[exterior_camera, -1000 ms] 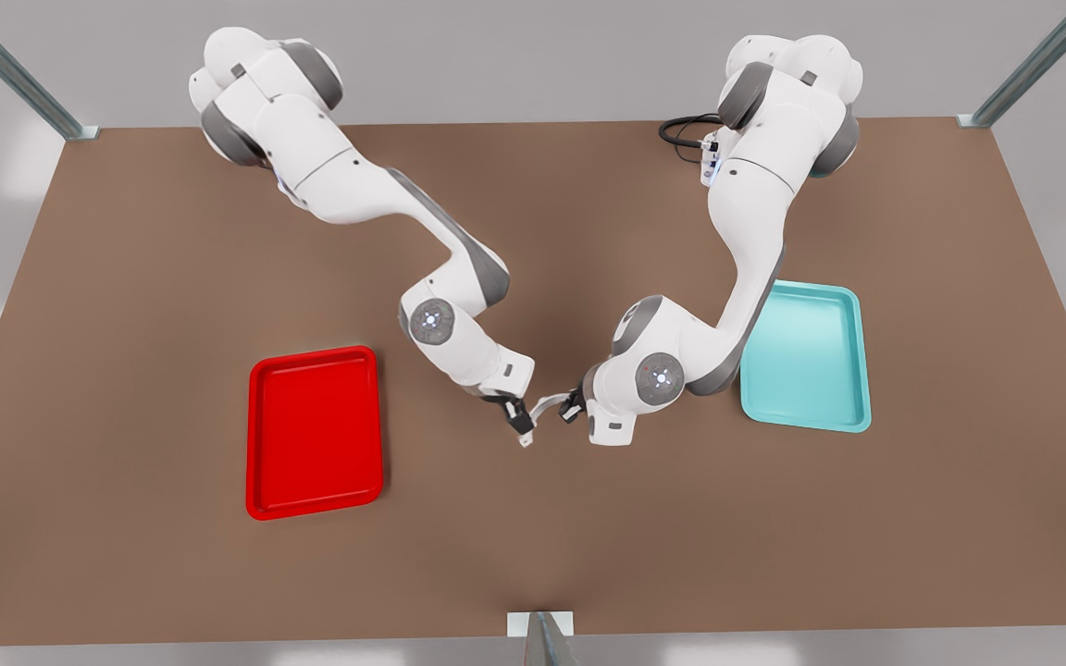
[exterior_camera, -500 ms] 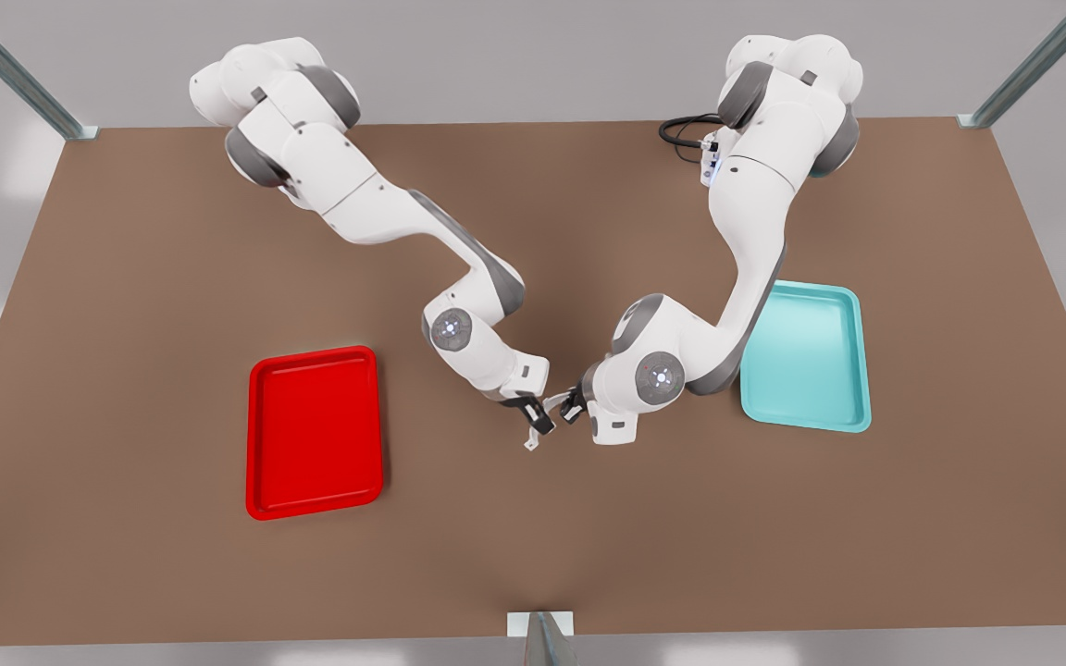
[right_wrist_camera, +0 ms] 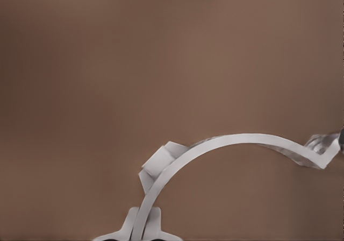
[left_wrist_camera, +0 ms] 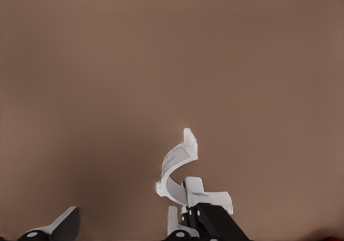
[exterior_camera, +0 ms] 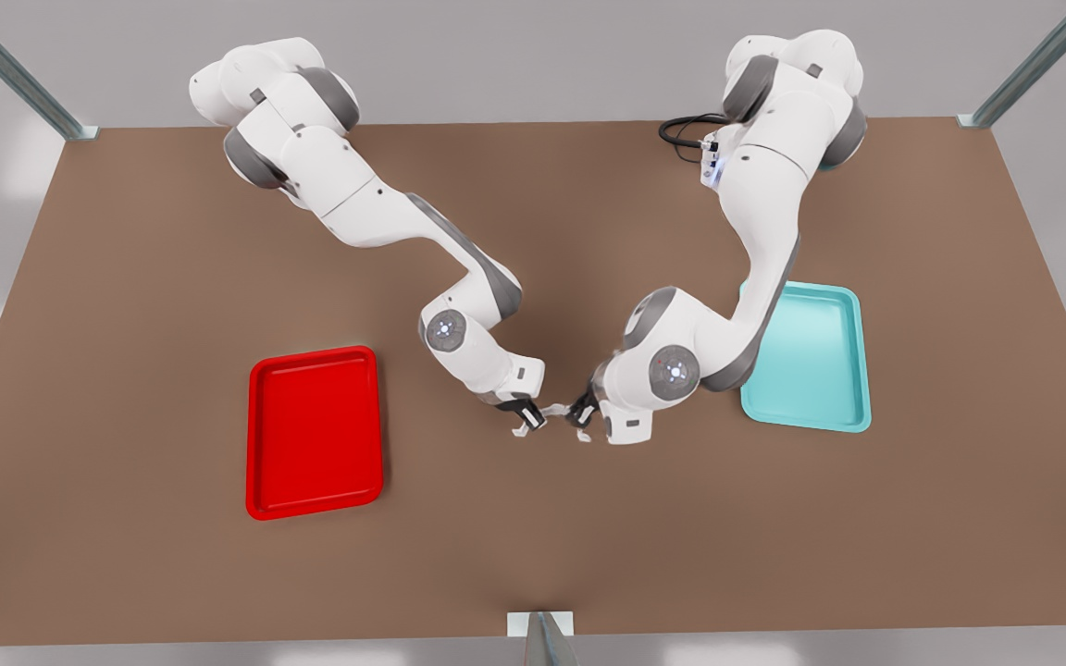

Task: Take the drainage pipe clamp from the left arm, pass it to the right arm, and place it in the plate on the right side

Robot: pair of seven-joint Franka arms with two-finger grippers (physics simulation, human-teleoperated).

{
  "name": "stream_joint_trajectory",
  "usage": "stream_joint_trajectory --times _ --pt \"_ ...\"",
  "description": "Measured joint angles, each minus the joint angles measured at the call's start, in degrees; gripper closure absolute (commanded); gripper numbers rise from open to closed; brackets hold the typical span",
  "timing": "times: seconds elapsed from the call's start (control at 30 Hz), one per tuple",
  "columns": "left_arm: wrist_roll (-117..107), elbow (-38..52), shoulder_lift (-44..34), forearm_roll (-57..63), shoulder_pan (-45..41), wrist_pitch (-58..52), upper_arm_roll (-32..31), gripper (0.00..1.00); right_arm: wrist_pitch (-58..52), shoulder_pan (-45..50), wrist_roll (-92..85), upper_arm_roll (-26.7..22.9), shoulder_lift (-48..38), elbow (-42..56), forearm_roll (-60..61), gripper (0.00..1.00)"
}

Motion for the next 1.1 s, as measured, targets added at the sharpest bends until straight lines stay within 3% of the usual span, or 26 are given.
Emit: stream_joint_trajectory --times 0.1,0.2,0.23,0.27,0.33,0.5,0.9,0.93,1.1 --pt "3.1 0.3 -5.3 2.1 10.1 -7.1 0.1 0.0 0.3 -1.3 -0.3 0.0 -0.1 -0.2 0.0 0.79" --pt "10.9 6.6 -7.6 7.8 16.2 -17.7 0.2 0.0 0.3 -7.5 -0.8 0.2 -2.0 -4.3 -0.1 0.79" --pt "14.7 4.7 -11.7 10.0 17.1 -20.7 1.0 0.0 0.3 -10.5 -1.1 0.2 -2.7 -5.3 -0.2 0.79" --pt "18.5 -5.3 -19.6 11.5 17.1 -21.4 2.4 0.0 -0.1 -14.7 -1.8 0.2 -4.4 -7.2 -0.2 0.79" --pt "25.3 -11.6 -24.7 12.1 16.9 -23.1 3.4 0.0 -3.1 -23.2 -3.4 0.1 -8.8 -9.7 -0.2 0.79" --pt "39.1 -13.6 -25.3 9.1 16.6 -25.6 3.6 0.0 -14.5 -36.4 -7.9 -0.2 -14.0 -11.5 -0.3 0.79" --pt "60.3 -12.5 -25.6 7.4 18.4 -29.2 3.7 0.0 -27.2 -36.2 -15.4 -0.3 -14.3 -18.2 -2.4 0.79" --pt "61.5 -12.5 -25.6 7.4 18.4 -29.7 3.7 0.0 -27.4 -35.8 -15.8 -0.3 -14.2 -18.0 -2.4 0.0" --pt "66.6 -12.5 -25.6 7.4 18.3 -31.5 3.7 0.0 -27.7 -36.0 -18.1 -0.2 -13.3 -17.1 -1.8 0.0"
